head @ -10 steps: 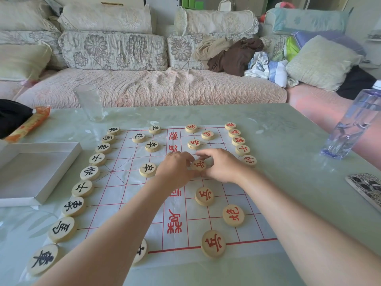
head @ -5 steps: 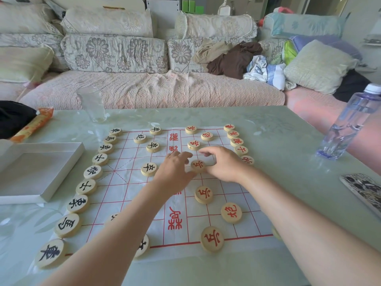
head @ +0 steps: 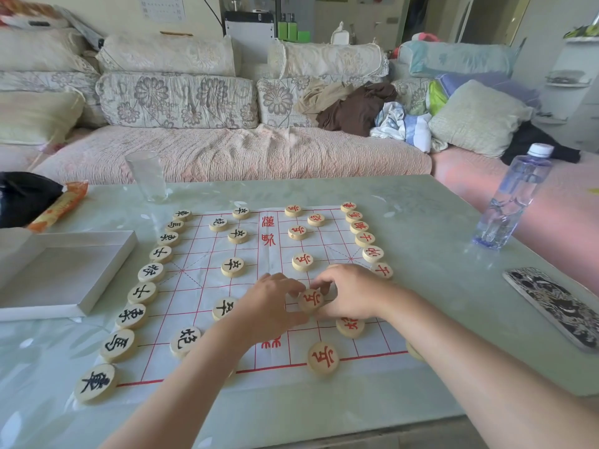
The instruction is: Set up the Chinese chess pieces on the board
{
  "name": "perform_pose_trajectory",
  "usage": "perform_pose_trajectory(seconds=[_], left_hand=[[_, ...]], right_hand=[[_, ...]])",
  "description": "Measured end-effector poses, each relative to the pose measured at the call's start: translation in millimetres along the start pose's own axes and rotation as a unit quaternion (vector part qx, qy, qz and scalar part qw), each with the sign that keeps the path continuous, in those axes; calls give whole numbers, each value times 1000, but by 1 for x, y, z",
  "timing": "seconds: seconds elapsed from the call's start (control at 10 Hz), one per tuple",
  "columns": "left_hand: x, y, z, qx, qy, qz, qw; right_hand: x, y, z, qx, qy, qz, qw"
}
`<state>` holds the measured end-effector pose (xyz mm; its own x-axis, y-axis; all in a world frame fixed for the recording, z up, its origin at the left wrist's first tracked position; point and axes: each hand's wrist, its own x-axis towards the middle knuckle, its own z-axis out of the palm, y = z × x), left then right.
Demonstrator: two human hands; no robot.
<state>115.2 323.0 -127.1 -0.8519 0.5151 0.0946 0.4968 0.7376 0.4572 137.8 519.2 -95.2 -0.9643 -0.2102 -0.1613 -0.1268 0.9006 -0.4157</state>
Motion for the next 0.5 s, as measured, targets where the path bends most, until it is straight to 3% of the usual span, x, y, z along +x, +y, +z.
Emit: perform_pose_trajectory(seconds=[0.5], left_hand=[[2,0,7,-9,22,-26,999]], right_hand=[[2,0,5,-2,2,8,1000]])
